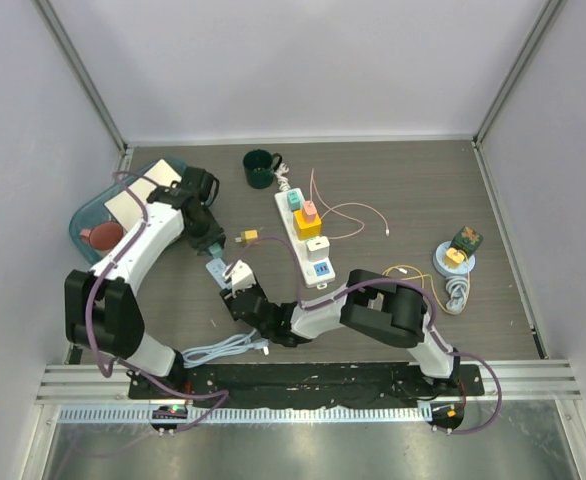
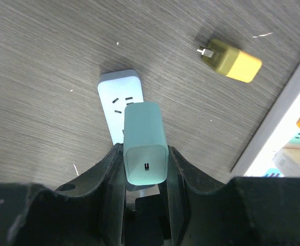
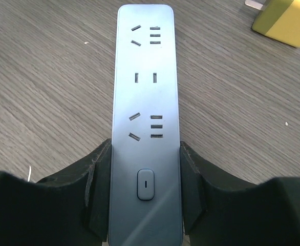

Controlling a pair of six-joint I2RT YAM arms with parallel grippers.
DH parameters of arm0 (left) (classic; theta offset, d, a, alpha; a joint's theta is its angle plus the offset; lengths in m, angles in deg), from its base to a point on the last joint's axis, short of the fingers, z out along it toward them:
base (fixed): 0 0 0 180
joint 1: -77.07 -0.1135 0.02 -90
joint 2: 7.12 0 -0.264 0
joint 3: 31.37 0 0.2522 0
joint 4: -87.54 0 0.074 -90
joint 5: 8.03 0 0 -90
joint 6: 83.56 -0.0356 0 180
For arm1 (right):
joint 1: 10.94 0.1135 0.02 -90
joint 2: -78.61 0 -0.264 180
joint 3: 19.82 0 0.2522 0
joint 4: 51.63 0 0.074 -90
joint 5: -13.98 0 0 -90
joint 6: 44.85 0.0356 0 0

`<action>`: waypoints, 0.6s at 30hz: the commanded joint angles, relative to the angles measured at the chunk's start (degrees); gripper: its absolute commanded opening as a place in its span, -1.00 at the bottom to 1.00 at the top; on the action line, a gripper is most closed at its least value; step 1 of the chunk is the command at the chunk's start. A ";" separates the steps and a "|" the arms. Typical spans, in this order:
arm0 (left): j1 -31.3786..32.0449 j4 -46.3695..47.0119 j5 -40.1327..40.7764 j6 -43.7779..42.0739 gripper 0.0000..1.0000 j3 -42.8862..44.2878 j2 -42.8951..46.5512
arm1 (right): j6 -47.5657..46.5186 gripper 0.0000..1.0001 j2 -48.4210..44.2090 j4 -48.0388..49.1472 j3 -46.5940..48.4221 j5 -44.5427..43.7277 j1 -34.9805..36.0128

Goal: Pull the plug off the socket

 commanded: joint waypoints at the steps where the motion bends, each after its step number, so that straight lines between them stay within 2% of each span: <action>1: -0.33 0.62 0.80 -1.72 -1.00 1.90 4.88 | -0.67 -0.99 2.19 -10.36 -5.67 6.74 0.85; 8: -0.50 -1.05 6.69 -1.11 -1.00 4.89 7.34 | -4.18 -0.98 3.33 -7.21 -2.34 9.03 0.93; 14: -1.29 -2.45 8.54 -0.93 -0.99 8.75 8.57 | -14.64 -0.96 6.75 -1.41 2.67 10.00 0.85; 18: -1.99 -3.77 9.42 -1.63 -1.00 11.04 8.13 | -19.48 -0.95 10.18 -2.36 8.82 10.26 0.15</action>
